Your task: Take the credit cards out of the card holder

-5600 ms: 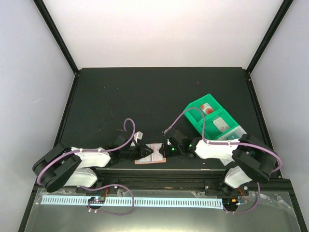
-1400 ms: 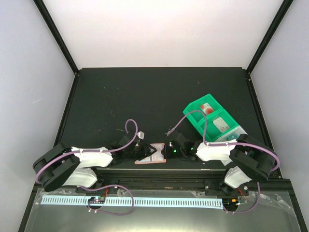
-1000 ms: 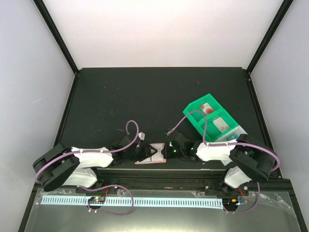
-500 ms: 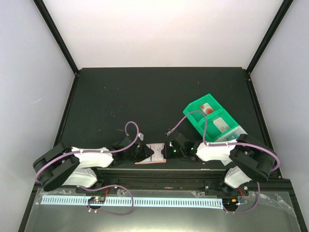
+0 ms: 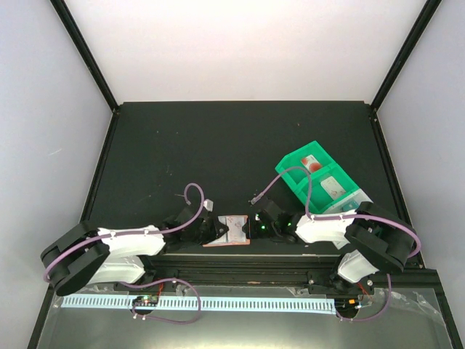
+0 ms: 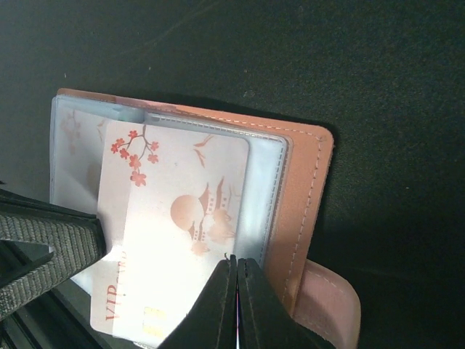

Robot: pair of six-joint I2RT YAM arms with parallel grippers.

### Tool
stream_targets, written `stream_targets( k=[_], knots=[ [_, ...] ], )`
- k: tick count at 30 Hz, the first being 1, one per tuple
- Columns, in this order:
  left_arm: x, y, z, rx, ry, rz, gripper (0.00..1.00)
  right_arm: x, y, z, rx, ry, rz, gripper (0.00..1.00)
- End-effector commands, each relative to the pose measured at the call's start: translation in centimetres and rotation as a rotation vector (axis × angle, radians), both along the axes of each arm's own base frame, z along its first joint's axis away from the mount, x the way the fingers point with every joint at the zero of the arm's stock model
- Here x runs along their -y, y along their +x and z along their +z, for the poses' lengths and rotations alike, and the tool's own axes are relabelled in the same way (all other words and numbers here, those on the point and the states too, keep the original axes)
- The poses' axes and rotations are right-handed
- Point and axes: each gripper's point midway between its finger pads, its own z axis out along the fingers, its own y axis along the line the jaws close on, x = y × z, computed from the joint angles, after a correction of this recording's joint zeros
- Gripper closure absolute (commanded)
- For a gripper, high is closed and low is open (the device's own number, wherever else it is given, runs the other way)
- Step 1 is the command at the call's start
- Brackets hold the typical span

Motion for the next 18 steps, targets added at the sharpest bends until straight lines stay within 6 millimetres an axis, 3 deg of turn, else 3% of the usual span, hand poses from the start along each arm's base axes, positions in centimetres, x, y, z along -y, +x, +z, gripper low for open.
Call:
stream_targets(
  k=[1, 11, 18],
  knots=[
    [-0.4, 0.3, 0.6, 0.044, 0.007, 0.018, 0.98, 1.9, -1.4, -2.4, -0.057, -0.089, -0.001, 0.98],
    [-1.4, -0.1, 0.2, 0.048, 0.018, 0.03, 0.98, 1.9, -1.5, -2.4, -0.058, -0.09, 0.006, 0.97],
    [-1.5, -0.3, -0.1, 0.042, 0.016, 0.024, 0.99, 1.2, -1.2, -1.0, -0.022, -0.043, 0.024, 0.96]
  ],
)
